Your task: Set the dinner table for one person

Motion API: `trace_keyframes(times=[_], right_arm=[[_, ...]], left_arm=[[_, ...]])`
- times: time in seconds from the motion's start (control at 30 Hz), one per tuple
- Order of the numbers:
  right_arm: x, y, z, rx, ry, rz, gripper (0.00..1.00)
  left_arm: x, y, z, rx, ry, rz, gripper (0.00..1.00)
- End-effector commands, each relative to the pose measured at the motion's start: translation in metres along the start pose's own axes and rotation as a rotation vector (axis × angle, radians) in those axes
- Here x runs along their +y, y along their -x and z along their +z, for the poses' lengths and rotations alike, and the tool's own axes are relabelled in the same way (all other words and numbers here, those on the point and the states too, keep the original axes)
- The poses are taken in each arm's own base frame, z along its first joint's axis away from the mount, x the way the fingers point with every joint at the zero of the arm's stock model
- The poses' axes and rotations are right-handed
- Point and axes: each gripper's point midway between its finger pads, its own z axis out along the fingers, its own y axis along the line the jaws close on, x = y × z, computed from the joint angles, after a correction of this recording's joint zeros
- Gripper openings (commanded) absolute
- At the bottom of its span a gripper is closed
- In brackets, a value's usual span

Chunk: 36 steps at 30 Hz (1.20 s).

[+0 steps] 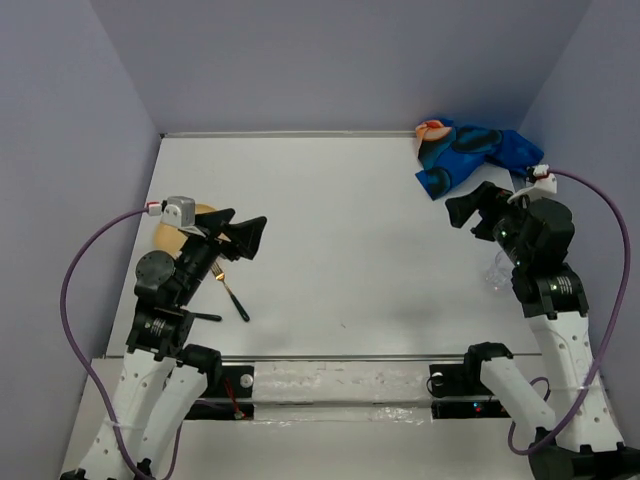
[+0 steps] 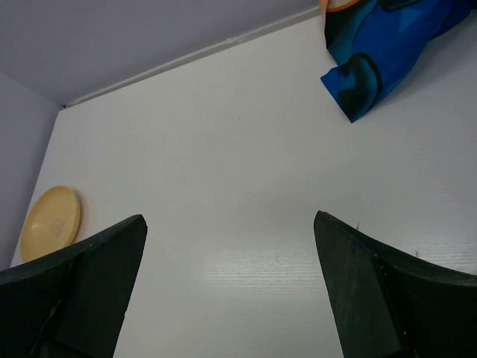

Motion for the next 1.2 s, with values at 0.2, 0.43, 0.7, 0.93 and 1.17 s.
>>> trace_keyframes(times=[0.2,0.43,0.7,0.93,1.17], right_arm=[[-0.033,0.010,0.065,-0.080,-0.109,-0.019,0.57],[-0.064,0.001,0.149,0.034,-0.227,-0.052,0.26],[-0.114,-0.032,0.242,0.139,-0.446,-0.144,0.64],[-0.167,-0.047,0.274,0.155,-0.660,-0.195,0.80],[-0.202,-0.051,0.300,0.193,-0.642,-0.123,1.00]], left_arm=[[0.002,0.002,0.012,0.044,0.055,-0.075,0.99],[0.012,-0.021,0.028,0.184,0.103,0.041,0.99],[0.009,-0.040,0.028,0.229,0.082,0.069,0.99],[0.015,-0.049,0.030,0.255,0.103,0.076,0.99],[0.019,-0.052,0.032,0.257,0.114,0.080,0.90]])
